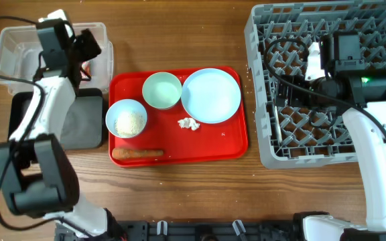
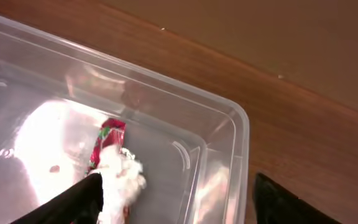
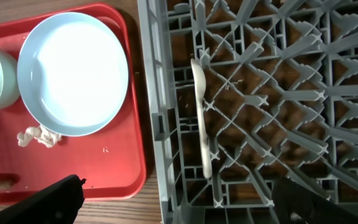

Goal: Sort waste into correct bins and load items into the dishwasher rack
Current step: 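Carry the tissue left and drop it into the clear bin, then grasp the second tissue on the red tray with the left gripper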

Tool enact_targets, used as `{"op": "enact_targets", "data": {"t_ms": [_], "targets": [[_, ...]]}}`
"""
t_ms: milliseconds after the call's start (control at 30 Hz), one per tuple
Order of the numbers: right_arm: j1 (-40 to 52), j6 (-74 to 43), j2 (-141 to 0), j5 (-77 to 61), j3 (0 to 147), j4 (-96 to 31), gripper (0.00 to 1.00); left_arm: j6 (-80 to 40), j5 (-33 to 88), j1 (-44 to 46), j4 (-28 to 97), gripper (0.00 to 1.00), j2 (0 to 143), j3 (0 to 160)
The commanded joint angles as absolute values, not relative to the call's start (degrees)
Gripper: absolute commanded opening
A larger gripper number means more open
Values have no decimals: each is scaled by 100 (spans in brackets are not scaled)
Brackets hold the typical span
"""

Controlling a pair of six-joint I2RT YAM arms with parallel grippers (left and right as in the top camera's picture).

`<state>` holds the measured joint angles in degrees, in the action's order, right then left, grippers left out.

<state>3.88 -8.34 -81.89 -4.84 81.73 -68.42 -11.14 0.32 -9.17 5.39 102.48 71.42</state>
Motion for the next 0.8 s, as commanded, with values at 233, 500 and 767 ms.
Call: {"op": "enact_targets", "data": {"t_ms": [233,500,767], "targets": [[386,-897,-8230,-405,8202,-6827,100,-1046,130,-401,1890,72,9231,7170],[386,-897,-8230,-408,8202,-6855,100,-1094,360,1789,5022,74,9091,7146],[386,-899,-8230,-408,8202,-6897,100,-1374,355,3100,4801,71,9955,6840]]}}
